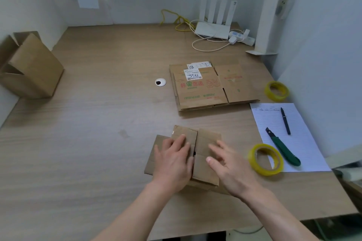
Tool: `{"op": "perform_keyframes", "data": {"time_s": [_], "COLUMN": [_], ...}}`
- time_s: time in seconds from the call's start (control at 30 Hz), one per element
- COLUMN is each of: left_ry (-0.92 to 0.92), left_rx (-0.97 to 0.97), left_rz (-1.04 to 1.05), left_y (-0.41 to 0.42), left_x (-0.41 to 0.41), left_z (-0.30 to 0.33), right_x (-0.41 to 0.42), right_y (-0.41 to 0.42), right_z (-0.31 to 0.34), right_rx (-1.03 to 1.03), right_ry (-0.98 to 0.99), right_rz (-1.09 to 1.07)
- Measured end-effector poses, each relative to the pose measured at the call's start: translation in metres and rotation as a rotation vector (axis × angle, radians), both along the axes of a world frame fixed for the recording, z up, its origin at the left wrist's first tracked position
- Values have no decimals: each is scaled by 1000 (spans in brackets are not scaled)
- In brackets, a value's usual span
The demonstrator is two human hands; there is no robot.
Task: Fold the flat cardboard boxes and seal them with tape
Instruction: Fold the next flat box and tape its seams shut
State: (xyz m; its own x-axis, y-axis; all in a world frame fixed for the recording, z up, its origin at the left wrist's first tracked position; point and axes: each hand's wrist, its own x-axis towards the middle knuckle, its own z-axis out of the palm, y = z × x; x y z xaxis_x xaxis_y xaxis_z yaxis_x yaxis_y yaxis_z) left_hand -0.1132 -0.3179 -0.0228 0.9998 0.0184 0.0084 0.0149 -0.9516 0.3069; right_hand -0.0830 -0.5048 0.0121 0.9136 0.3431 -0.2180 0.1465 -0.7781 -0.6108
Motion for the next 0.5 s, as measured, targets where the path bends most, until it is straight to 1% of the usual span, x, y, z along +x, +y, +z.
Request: {"op": "perform_keyframes", "data": {"time_s": [0.07, 0.1, 0.17, 0.23, 0.33, 0.43, 0.5], "left_ry": [-20, -1, 111, 218, 290, 386, 457], "left_rx": [-229, -319, -410, -381, -332, -344, -262], "left_rz": [1, 30, 148, 218, 185, 77, -38], "left_y": [14, 18, 20, 13, 4, 16, 25], "left_x": [-4, -7, -15, -20, -18, -2, 17], "left_z": [-7, -8, -6, -4, -4, 2, 11], "right_x": [1, 2, 7, 15, 29, 38, 39], "right_y": [1, 0, -1, -2, 1, 0, -3], "right_z": [-8, -12, -16, -16, -14, -14, -16], "right_rx": [-155, -167, -114, -88, -95, -163, -230], "right_ry": [-21, -17, 18, 45, 90, 15, -27], "right_rz": [24, 16, 5, 48, 83, 2, -103]}}
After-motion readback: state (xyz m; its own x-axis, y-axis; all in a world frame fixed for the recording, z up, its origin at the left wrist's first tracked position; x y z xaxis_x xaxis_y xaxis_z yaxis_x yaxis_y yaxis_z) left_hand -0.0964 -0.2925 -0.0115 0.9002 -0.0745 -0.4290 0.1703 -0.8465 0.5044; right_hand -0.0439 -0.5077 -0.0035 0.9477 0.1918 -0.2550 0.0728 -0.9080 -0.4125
